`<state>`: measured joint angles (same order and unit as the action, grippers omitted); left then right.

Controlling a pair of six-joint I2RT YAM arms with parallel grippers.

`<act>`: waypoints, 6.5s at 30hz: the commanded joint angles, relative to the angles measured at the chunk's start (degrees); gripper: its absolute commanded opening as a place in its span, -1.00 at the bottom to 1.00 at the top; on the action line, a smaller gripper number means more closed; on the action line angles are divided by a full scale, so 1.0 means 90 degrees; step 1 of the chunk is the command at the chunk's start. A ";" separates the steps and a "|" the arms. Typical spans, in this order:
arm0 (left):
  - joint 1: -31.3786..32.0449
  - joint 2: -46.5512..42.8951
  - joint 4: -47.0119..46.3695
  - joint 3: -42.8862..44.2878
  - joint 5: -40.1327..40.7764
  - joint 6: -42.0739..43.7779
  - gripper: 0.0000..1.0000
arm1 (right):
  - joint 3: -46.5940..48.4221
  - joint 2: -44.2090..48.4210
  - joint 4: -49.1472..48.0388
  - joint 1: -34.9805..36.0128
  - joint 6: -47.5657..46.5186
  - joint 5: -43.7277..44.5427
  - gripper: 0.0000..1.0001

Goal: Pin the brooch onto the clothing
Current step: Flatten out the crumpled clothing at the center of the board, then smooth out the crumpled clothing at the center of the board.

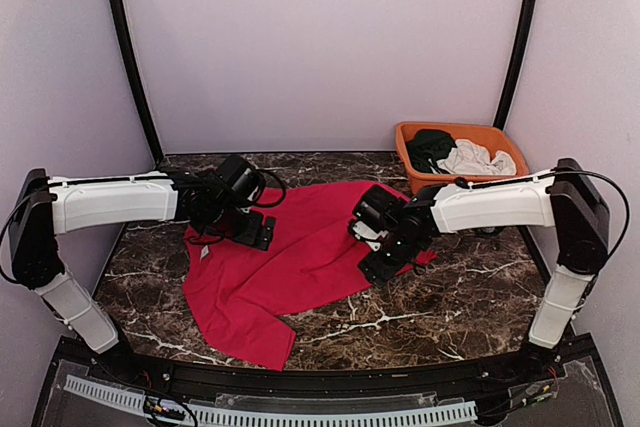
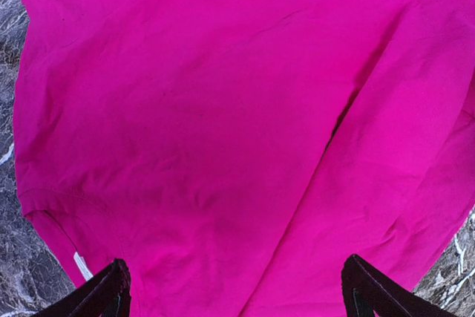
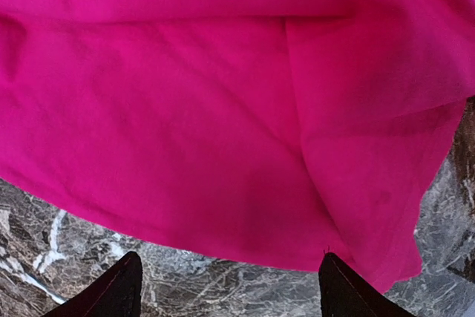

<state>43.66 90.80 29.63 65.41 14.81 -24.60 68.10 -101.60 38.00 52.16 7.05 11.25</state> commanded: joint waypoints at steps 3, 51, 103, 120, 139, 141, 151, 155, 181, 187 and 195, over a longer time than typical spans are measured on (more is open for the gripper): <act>-0.0010 -0.0295 0.0079 -0.0209 0.0178 0.0037 0.97 | 0.0180 -0.0684 -0.0197 0.0044 0.0400 -0.0345 0.45; -0.1083 0.0088 0.1276 0.1310 0.0026 0.1832 0.97 | 0.0481 0.0800 0.2166 0.1543 0.2335 0.0068 0.58; -0.2263 0.3768 0.1217 0.2877 -0.1877 0.6838 -0.29 | 0.5249 -0.4340 -0.0263 -0.2229 -0.5897 -0.3645 0.77; -0.2261 0.3896 0.1396 0.3062 -0.2013 0.6685 -0.98 | 0.4955 -0.4196 0.0178 -0.2251 -0.6267 -0.4085 -0.93; -0.2032 0.2456 0.0711 0.2424 -0.1361 0.6125 -0.99 | 0.4924 -0.3333 0.0098 -0.2301 -0.6272 -0.4343 -1.00; -0.1971 0.2358 0.0707 0.2378 -0.1233 0.6126 -0.99 | 0.4914 -0.3289 0.0114 -0.2293 -0.6267 -0.4346 -1.00; -0.1870 0.2118 0.0703 0.2086 -0.0342 0.6073 0.09 | 0.4687 -0.3277 0.0115 -0.2290 -0.6330 -0.4149 -1.00; -0.1993 0.2147 0.0544 0.1943 -0.0084 0.6192 0.21 | 0.4633 -0.3298 0.0085 -0.2292 -0.6341 -0.4045 -1.00; -0.2282 0.3044 0.0693 0.2408 -0.1397 0.6561 -0.63 | 0.4519 -0.3325 -0.0136 -0.2291 -0.6301 -0.3795 -1.00; -0.2284 0.3035 0.0693 0.2450 -0.1211 0.6506 -0.99 | 0.4471 -0.3334 -0.0156 -0.2285 -0.6311 -0.3658 -1.00; -0.2281 0.2732 0.0705 0.2451 -0.0801 0.6346 -0.99 | 0.4392 -0.3231 -0.0114 -0.2280 -0.6398 -0.3623 -1.00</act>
<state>23.05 118.17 34.37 86.26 5.10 33.61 108.66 -132.53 37.08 31.88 -49.54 -22.41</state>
